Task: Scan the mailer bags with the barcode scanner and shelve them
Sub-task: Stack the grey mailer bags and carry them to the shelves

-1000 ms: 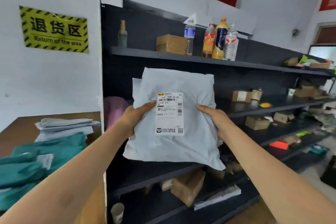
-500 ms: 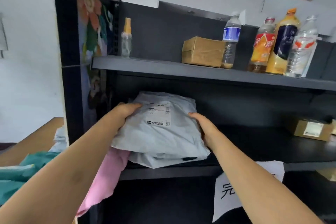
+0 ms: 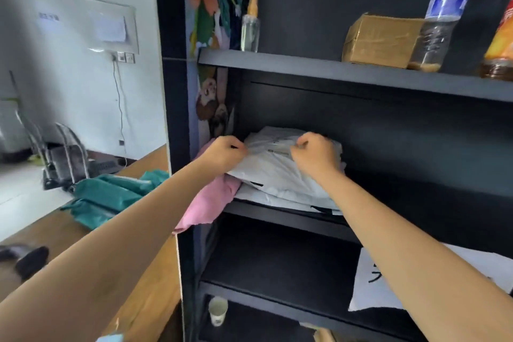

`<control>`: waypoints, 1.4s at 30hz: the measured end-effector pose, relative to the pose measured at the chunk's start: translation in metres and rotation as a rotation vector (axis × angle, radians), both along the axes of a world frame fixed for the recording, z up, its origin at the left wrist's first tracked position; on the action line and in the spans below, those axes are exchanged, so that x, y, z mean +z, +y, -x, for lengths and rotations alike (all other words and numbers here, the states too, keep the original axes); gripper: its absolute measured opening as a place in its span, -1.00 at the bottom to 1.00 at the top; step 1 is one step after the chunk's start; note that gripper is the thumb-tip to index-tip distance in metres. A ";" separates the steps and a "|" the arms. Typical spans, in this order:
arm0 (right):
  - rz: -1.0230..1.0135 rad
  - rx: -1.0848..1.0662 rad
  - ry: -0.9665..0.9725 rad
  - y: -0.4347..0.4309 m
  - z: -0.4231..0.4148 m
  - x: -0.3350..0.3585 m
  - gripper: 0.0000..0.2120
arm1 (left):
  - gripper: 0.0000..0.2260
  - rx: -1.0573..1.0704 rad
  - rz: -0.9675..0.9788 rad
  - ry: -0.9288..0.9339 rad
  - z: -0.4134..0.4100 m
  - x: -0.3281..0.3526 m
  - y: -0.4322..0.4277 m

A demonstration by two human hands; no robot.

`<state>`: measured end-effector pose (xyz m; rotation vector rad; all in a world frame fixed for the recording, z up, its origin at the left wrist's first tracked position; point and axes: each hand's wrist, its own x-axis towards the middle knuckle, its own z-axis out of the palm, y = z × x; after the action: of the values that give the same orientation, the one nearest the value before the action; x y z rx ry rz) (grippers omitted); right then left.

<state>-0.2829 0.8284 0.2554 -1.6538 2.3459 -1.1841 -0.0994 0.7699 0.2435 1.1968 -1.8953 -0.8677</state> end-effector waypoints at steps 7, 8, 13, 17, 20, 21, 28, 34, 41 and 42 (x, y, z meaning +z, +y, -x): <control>-0.218 0.285 0.321 0.023 -0.132 -0.014 -0.78 | -0.82 0.165 0.137 -0.402 -0.114 -0.024 0.054; -0.289 0.326 0.415 0.026 -0.153 -0.021 -0.76 | -0.85 0.207 0.136 -0.400 -0.141 -0.027 0.060; -0.493 0.545 0.495 0.028 -0.275 -0.053 -0.73 | -0.89 0.388 0.096 -0.441 -0.317 -0.035 0.087; -0.471 0.699 0.517 0.018 -0.406 -0.058 -0.69 | -0.87 0.517 0.075 -0.543 -0.472 -0.034 0.118; -0.392 0.794 0.544 0.012 -0.510 -0.046 -0.71 | -0.75 0.582 0.065 -0.620 -0.574 -0.027 0.140; -0.362 0.824 0.515 0.008 -0.544 -0.041 -0.72 | -0.73 0.603 0.060 -0.637 -0.603 -0.023 0.144; -0.227 0.984 0.453 -0.051 -0.729 -0.019 -0.80 | -0.72 0.707 0.016 -0.703 -0.750 -0.006 0.125; -0.213 1.036 0.413 -0.153 -0.826 -0.032 -0.78 | -0.74 0.739 -0.020 -0.727 -0.829 -0.013 0.032; -0.230 1.056 0.391 -0.307 -0.905 -0.022 -0.79 | -0.73 0.754 -0.039 -0.651 -0.909 0.002 -0.128; -0.229 1.052 0.385 -0.327 -0.914 -0.022 -0.81 | -0.72 0.747 -0.042 -0.640 -0.919 0.003 -0.150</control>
<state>0.6309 0.5013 0.2338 -2.5968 1.2079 -0.3864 0.8199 0.6197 0.2467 2.1870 -1.6336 -0.1103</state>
